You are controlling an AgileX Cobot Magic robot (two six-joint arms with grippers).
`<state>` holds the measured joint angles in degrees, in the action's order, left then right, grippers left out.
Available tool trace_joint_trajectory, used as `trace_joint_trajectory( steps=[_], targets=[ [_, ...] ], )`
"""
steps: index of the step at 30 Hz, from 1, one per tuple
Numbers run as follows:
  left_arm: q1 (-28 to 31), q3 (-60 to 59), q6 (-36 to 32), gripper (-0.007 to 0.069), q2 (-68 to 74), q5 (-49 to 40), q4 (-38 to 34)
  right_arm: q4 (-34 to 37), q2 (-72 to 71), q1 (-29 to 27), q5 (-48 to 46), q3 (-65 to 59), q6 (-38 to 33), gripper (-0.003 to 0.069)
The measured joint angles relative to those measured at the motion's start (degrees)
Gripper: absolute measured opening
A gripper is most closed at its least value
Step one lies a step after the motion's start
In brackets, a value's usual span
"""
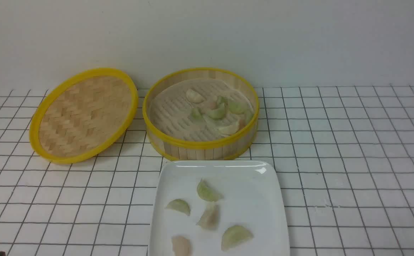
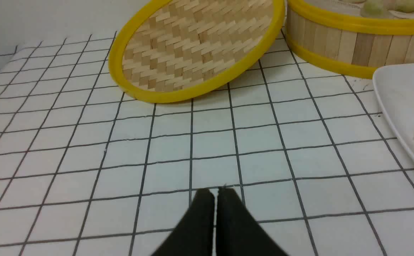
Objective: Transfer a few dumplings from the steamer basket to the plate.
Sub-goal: Use the left arm to grab a dumpling from the steamer
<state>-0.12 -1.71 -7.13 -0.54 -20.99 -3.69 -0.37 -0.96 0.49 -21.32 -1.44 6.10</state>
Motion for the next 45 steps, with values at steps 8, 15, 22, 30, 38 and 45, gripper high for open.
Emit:
trace_joint_trajectory(
  steps=[8, 15, 22, 30, 38, 45],
  targets=[
    [0.0, 0.0, 0.0, -0.0006, 0.0, 0.0, 0.0, 0.0, 0.0, 0.0, 0.0, 0.0, 0.0, -0.001],
    [0.0, 0.0, 0.0, -0.0006, 0.0, 0.0, 0.0, 0.0, 0.0, 0.0, 0.0, 0.0, 0.0, -0.001],
    [0.0, 0.0, 0.0, -0.0006, 0.0, -0.05, 0.0, 0.0, 0.0, 0.0, 0.0, 0.0, 0.0, -0.001],
    [0.0, 0.0, 0.0, -0.0006, 0.0, -0.05, 0.0, 0.0, 0.0, 0.0, 0.0, 0.0, 0.0, -0.001],
    [0.0, 0.0, 0.24, -0.0006, 0.0, 0.12, -0.32, 0.0, 0.0, 0.0, 0.0, 0.0, 0.0, -0.001],
    [0.0, 0.0, 4.54, -0.0006, 0.0, 7.44, -14.39, 0.0, 0.0, 0.0, 0.0, 0.0, 0.0, -0.001]
  ],
)
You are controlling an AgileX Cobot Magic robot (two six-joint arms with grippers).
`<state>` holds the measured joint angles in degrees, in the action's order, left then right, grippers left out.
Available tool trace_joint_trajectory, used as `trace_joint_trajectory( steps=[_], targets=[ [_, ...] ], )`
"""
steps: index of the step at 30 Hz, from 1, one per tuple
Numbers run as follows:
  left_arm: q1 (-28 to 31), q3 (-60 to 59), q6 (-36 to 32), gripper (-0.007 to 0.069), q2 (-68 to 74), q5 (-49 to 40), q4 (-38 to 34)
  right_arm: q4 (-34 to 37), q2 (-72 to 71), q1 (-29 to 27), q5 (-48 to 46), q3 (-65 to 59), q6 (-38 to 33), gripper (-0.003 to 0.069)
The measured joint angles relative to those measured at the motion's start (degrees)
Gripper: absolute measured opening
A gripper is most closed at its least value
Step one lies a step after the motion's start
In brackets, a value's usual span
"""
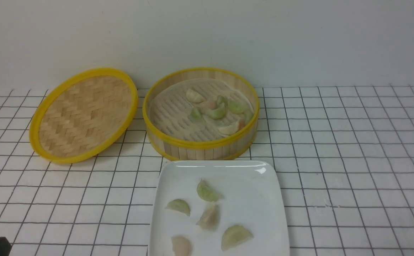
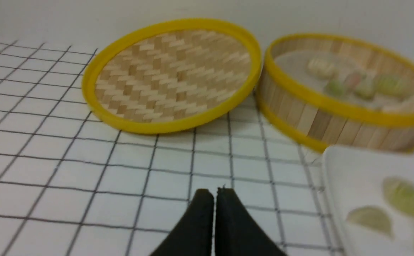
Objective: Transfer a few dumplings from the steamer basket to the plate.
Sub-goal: Use the left arm to grab a dumpling from the steamer
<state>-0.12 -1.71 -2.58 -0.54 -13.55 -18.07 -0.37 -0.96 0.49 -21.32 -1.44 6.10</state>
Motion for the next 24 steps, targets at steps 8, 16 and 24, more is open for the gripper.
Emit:
trace_joint_trajectory(
  steps=[8, 16, 24],
  targets=[
    [0.0, 0.98, 0.94, -0.0006, -0.05, 18.72, -20.25, 6.05, 0.0, 0.0, 4.24, -0.26, 2.93, -0.001],
    [0.0, 26.53, -2.16, -0.0006, 12.34, 4.61, -19.54, 24.26, 0.0, 0.0, 22.69, -0.26, 9.5, -0.001],
    [0.0, 65.07, -16.4, -0.0006, 55.33, -45.85, -17.17, 26.25, 0.4, 1.09, 24.92, 3.34, 11.94, -0.001]
  ],
)
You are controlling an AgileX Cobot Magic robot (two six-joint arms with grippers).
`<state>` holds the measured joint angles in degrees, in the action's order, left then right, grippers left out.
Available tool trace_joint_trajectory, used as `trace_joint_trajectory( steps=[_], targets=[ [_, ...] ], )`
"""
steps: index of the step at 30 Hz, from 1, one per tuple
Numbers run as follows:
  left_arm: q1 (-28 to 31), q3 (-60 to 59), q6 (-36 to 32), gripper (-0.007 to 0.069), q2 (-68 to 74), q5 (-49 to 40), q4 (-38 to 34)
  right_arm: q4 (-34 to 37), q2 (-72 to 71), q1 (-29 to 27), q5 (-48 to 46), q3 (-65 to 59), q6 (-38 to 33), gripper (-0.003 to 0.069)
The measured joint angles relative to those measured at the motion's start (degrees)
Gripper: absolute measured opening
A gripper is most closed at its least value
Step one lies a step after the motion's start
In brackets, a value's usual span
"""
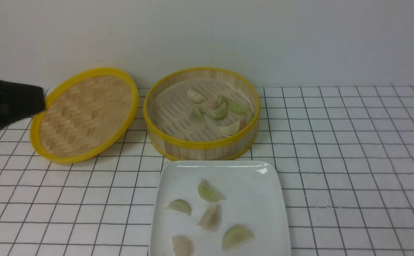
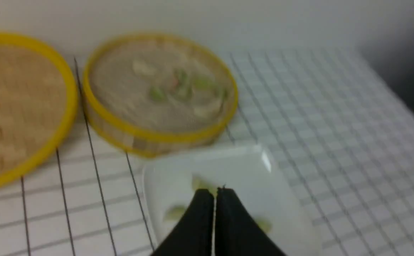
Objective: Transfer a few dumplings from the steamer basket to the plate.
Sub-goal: Use the left arm to grab a dumpling from the steamer
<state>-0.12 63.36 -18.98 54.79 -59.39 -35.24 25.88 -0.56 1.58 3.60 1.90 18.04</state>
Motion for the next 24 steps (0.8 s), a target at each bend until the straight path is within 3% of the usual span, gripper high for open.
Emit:
trace_joint_trajectory(
  steps=[1, 2, 7, 11, 16, 24],
  targets=[
    [0.0, 0.87, -0.71, -0.0006, 0.91, -1.15, 0.1, -0.69, 0.62, 0.5, -2.1, 1.18, 0.05, -0.001],
    [0.0, 3.94, -3.76, -0.0006, 9.31, -3.98, 0.82, -4.4, 3.89, 2.07, -12.8, 7.93, -0.37, -0.001],
    [-1.96, 8.08, -8.01, -0.0006, 23.49, -2.85, 2.98, -11.61, 22.25, 7.2, -40.44, 27.93, -5.28, -0.001],
    [-6.4, 13.96, -8.76, -0.0006, 33.02, -1.3, 5.44, -13.88, 38.89, 8.69, -56.57, 42.56, -11.56, -0.001],
    [-11.1, 25.23, -8.58, -0.0006, 45.16, -4.39, 9.96, -14.6, 53.12, 8.76, -64.0, 56.22, -17.57, -0.001],
    [-16.06, 47.49, -7.11, -0.0006, 61.52, -10.75, 17.63, -14.71, 64.32, 8.76, -68.93, 65.86, -18.61, -0.001]
  ],
)
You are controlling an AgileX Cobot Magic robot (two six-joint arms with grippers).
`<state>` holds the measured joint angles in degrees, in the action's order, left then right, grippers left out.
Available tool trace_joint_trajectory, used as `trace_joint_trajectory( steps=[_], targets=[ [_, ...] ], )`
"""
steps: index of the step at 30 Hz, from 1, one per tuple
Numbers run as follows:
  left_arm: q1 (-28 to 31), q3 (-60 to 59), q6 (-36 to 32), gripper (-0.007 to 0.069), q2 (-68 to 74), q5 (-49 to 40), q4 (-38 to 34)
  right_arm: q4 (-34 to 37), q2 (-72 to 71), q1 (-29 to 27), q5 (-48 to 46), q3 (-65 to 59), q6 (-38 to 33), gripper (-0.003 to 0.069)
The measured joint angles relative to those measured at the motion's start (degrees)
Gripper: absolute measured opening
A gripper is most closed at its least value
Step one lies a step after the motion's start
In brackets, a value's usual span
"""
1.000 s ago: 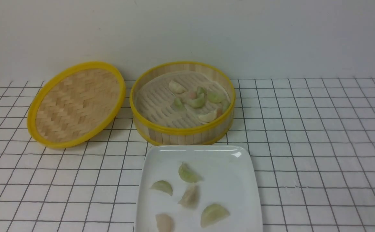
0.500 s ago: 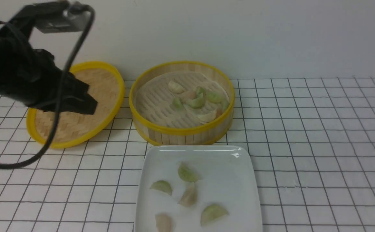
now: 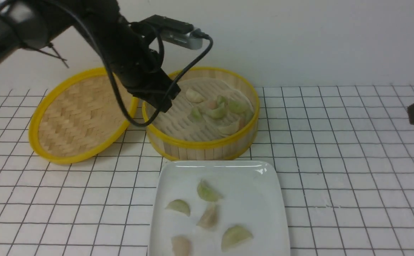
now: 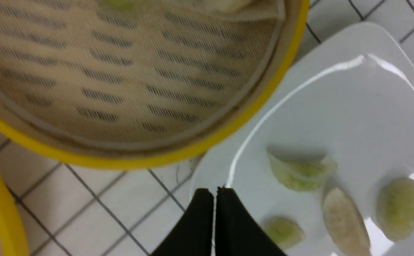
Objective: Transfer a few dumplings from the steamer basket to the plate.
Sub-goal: Use the left arm to grab a dumpling from the steamer
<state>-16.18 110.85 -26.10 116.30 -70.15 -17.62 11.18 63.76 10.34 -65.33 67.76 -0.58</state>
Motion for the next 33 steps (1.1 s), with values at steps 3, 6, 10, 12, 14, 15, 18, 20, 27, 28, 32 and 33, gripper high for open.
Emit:
trace_joint_trajectory(
  steps=[3, 6, 10, 12, 14, 15, 18, 20, 27, 28, 32, 33],
  targets=[
    [-0.84, 5.29, -0.13, -0.0006, 4.39, -0.04, 0.32, 0.42, 1.42, 0.0, -0.85, 0.3, -0.14, -0.001],
    [-1.37, 8.61, -0.74, 0.0009, 8.32, 1.8, 0.54, 0.85, 2.09, 0.0, -0.91, 0.3, -0.14, -0.001],
    [-1.43, 9.85, -1.02, 0.0115, 13.28, 11.4, 0.86, 1.07, 2.56, 0.0, -1.08, 0.3, -0.2, -0.001],
    [-1.43, 9.84, -1.02, 0.02, 15.58, 16.55, 0.93, 1.12, 2.57, 0.0, -1.15, 0.3, -0.2, -0.001],
    [-1.53, 9.85, -1.02, 0.0286, 17.81, 20.75, 0.93, 1.12, 2.57, 0.0, -1.19, 0.3, -0.26, -0.001],
    [-1.66, 9.85, -1.02, 0.0332, 19.06, 22.82, 0.93, 1.18, 2.62, 0.0, -1.19, 0.3, -0.32, -0.001],
    [-1.77, 9.85, -1.06, 0.0406, 21.6, 24.73, 0.93, 1.24, 2.62, 0.0, -1.19, 0.3, -0.32, -0.001],
    [-1.85, 9.85, -1.28, 0.0426, 22.76, 25.29, 0.93, 1.24, 2.62, 0.0, -1.21, 0.3, -0.32, -0.001],
    [-2.77, 10.43, -3.48, 0.0431, 24.37, 27.35, 0.74, 1.24, 2.62, 0.0, -1.26, 0.3, -0.32, -0.001],
    [-2.83, 10.43, -3.48, 0.0423, 24.42, 27.44, 0.74, 1.24, 2.62, 0.0, -1.32, 0.35, -0.32, -0.001],
    [-3.26, 10.54, -3.48, 0.035, 24.42, 27.32, 1.26, 1.24, 2.62, 0.0, -1.73, 0.35, -0.98, -0.001],
    [-3.47, 10.61, -3.43, 0.035, 24.28, 27.15, 2.08, 1.24, 2.62, 0.0, -1.76, 0.35, -0.97, -0.001]
  ],
)
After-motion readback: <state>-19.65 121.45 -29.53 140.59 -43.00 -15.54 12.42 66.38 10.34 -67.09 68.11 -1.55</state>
